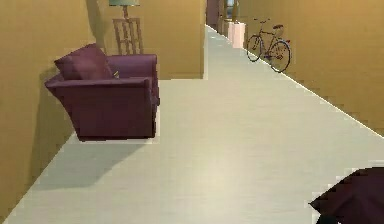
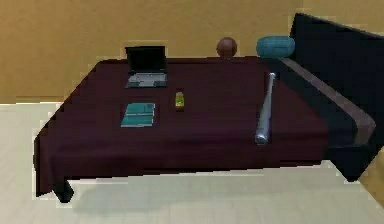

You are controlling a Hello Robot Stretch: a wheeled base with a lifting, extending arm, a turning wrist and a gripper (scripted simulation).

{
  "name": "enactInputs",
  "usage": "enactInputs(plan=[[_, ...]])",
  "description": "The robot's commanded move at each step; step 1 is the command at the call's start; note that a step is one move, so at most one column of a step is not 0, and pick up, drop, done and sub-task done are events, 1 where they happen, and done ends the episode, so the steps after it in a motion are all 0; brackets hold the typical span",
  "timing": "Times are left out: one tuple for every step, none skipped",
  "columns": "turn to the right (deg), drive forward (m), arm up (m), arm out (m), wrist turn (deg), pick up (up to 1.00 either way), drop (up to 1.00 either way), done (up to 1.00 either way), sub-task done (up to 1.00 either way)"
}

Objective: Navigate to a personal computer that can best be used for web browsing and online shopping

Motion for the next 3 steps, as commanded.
enactInputs(plan=[[0.0,1.0,0.0,0.0,0.0,0.0,0.0,0.0,0.0],[-9.0,0.0,0.0,0.0,0.0,0.0,0.0,0.0,0.0],[0.0,0.1,0.0,0.0,0.0,0.0,0.0,0.0,0.0]])
